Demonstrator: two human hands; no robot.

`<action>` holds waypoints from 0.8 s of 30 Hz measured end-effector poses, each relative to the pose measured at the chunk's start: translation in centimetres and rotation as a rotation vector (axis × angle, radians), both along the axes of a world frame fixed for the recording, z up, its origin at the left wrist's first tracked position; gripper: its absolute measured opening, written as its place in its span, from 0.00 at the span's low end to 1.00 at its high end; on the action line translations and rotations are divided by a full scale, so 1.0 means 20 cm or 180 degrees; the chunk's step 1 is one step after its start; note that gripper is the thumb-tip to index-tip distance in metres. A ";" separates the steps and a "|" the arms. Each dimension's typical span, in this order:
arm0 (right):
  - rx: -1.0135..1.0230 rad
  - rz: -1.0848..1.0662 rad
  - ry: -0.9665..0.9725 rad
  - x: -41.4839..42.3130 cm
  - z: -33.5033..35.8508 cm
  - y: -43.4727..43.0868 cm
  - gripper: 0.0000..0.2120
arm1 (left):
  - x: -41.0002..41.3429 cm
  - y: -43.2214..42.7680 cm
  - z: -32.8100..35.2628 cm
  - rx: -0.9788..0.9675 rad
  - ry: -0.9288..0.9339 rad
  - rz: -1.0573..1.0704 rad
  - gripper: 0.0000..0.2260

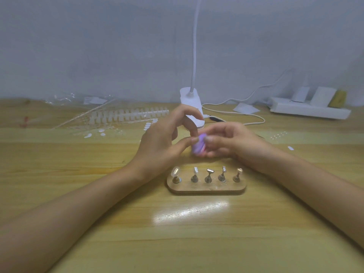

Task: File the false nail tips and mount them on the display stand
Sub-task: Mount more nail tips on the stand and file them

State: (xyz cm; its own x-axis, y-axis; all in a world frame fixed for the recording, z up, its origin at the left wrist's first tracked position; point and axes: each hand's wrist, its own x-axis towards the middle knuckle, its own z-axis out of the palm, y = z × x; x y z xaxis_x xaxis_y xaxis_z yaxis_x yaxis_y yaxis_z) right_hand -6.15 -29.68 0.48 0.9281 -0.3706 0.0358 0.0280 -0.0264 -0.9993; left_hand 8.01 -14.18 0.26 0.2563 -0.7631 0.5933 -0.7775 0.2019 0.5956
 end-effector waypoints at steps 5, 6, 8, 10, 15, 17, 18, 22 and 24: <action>0.0212 -0.0251 -0.0147 0.00 0.00 -0.01 0.10 | 0.00 0.00 0.00 0.0008 -0.0055 0.0018 0.15; 0.0118 -0.0086 -0.0025 0.00 0.00 -0.01 0.10 | 0.00 0.00 0.00 0.0006 -0.0065 0.0008 0.15; -0.0117 0.0219 0.0174 0.00 0.01 0.01 0.11 | 0.00 0.00 0.00 -0.0007 -0.0042 -0.0002 0.15; 0.0117 -0.0054 -0.0039 0.00 0.00 0.00 0.14 | 0.00 0.00 0.00 -0.0002 -0.0008 -0.0005 0.14; -0.0066 0.0215 0.0141 0.00 0.01 0.00 0.13 | -0.01 0.00 0.01 -0.0008 -0.0006 0.0030 0.14; 0.0133 0.0050 -0.0028 -0.01 0.01 0.00 0.13 | -0.01 0.00 0.01 -0.0001 0.0007 0.0045 0.14; 0.0246 -0.0077 -0.0127 0.00 0.01 -0.01 0.12 | -0.01 0.00 0.01 0.0007 -0.0015 0.0048 0.14; -0.0040 0.0104 0.0006 0.00 0.00 0.00 0.12 | -0.02 0.01 0.01 -0.0030 -0.0027 0.0073 0.13; -0.0122 0.0221 -0.0009 0.00 0.00 0.01 0.14 | -0.02 0.01 0.02 -0.0028 -0.0040 0.0104 0.13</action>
State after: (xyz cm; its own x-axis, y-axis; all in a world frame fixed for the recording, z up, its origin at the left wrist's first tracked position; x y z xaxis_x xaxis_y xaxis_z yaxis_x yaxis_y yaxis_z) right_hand -6.21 -29.51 0.56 0.9514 -0.3036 0.0513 0.0338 -0.0625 -0.9975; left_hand 7.53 -14.02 0.60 0.2736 -0.7491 0.6034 -0.7912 0.1815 0.5840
